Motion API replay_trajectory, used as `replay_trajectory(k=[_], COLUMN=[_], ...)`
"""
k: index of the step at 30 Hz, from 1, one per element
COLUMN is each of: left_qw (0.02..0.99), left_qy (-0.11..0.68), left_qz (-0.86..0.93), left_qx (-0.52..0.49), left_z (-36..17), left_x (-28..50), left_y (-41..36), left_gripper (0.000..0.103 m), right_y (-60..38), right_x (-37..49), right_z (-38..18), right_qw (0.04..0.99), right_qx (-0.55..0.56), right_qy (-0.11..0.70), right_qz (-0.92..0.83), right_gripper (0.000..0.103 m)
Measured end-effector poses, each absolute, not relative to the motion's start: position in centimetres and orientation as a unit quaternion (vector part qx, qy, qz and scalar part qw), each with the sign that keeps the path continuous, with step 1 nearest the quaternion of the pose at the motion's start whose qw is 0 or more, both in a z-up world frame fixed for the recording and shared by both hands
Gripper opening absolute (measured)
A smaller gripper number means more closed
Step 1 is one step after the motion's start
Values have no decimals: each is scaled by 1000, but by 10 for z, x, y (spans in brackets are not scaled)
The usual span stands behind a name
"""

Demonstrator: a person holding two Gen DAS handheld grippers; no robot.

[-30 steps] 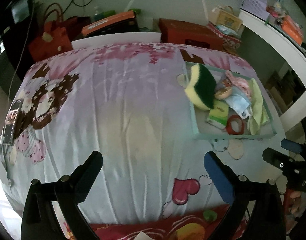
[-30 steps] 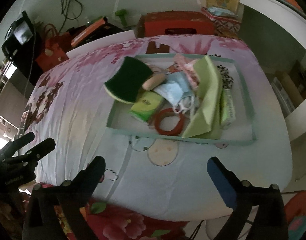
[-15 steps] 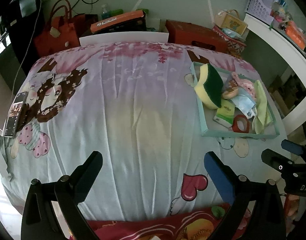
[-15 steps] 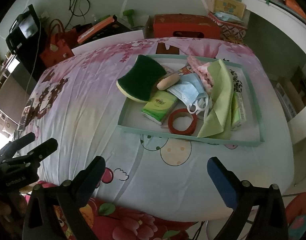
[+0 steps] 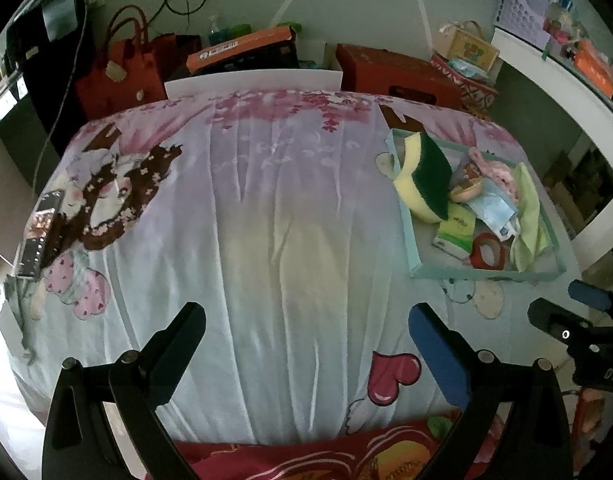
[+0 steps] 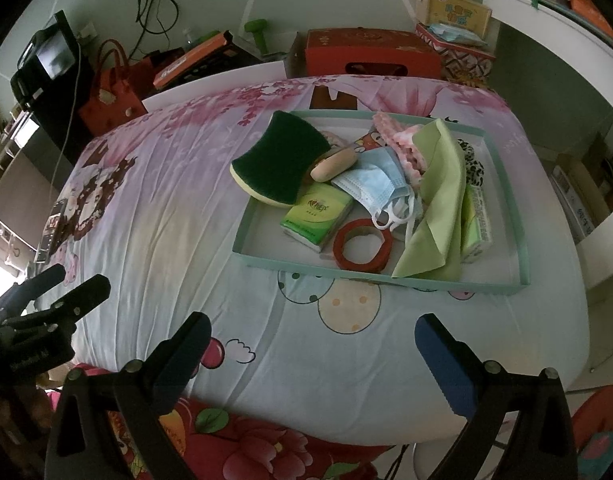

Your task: Organize soft objects

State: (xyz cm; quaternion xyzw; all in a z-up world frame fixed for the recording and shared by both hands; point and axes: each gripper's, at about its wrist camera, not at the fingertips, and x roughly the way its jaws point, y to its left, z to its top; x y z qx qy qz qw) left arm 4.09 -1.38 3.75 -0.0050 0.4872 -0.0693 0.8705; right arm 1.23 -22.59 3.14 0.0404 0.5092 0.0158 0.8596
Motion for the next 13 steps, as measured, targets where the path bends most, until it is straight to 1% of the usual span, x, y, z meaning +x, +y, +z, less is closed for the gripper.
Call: replay_trajectory(k=[9, 13], left_qw=[888, 888], left_qy=[456, 455], left_qz=[-42, -48], left_qx=[42, 43], left_z=[46, 46], left_x=[32, 32], left_y=[-23, -24], left_gripper=[101, 101], right_y=[-228, -229], right_x=[13, 13], right_z=[33, 34], right_qw=[860, 860], right_qx=[41, 41], right_qy=[508, 508], right_qz=[15, 15], right_gripper=[103, 103])
